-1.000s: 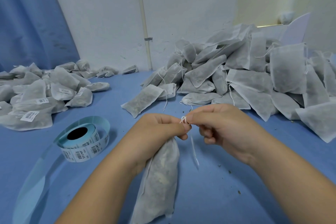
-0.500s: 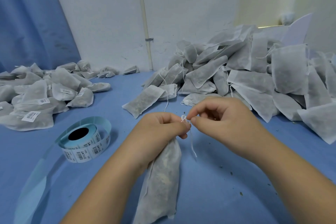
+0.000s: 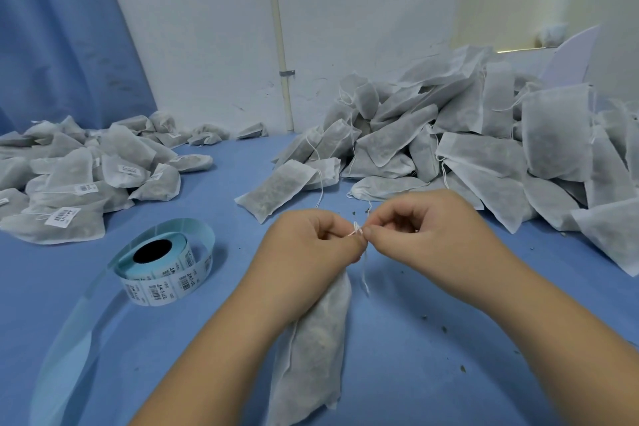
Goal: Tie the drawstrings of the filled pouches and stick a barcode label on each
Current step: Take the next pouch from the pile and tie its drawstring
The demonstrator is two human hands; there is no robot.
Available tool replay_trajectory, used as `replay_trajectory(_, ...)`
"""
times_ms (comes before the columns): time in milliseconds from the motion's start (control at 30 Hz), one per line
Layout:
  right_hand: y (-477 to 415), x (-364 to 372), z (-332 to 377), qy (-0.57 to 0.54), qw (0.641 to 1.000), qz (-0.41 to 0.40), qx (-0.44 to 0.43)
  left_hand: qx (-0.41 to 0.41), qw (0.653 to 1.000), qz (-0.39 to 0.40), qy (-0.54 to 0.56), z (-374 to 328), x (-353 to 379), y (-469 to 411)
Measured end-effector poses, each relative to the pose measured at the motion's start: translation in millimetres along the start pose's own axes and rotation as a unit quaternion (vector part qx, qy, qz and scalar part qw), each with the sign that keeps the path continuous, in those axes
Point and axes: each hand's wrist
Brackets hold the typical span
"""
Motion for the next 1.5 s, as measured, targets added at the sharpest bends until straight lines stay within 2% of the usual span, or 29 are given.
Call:
replay_trajectory(233, 1, 6, -4, 0.088, 0.996, 0.024, 0.007, 0.068, 0.984, -0.08, -0.144, 5, 10, 1)
replay_trajectory(400, 1, 12, -6, 0.138, 0.99, 0.003, 0.0, 0.088, 0.981, -0.086, -0.152, 8, 12, -2)
replay_trajectory(533, 1, 14, -5, 0.157, 0.987, -0.013, -0.011, 0.078, 0.987, -0.061, -0.128, 7, 10, -2)
replay_trajectory(733, -1, 5, -6, 0.056, 0.997, -0.041, 0.017, 0.018, 1.0, -0.012, -0.023, 1, -2, -5)
replay_trajectory(900, -6, -8, -7, -0.02, 0.995, -0.078, 0.054, -0.02, 0.999, 0.021, 0.016, 1, -10, -4)
replay_trajectory(1200, -6, -13, -5, -0.061, 0.993, -0.062, 0.08, -0.041, 0.997, 0.043, 0.045, -3, -12, -2)
replay_trajectory(1300, -7, -10, -3, -0.181, 0.975, -0.062, 0.112, -0.041, 0.997, 0.048, 0.038, -3, -11, -2)
replay_trajectory(1400, -6, -8, -1, -0.302, 0.94, -0.06, 0.144, -0.041, 0.997, 0.055, 0.03, -2, -9, -2)
replay_trajectory(1500, -6, -7, -3, -0.364, 0.911, -0.074, 0.18, -0.044, 0.997, 0.055, 0.031, -1, -10, -3)
Point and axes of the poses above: each hand's wrist, its own y-axis away from the middle knuckle, its own x-axis out of the palm, z = x × y, and after that the axes turned 12 degrees about -x, right-handed
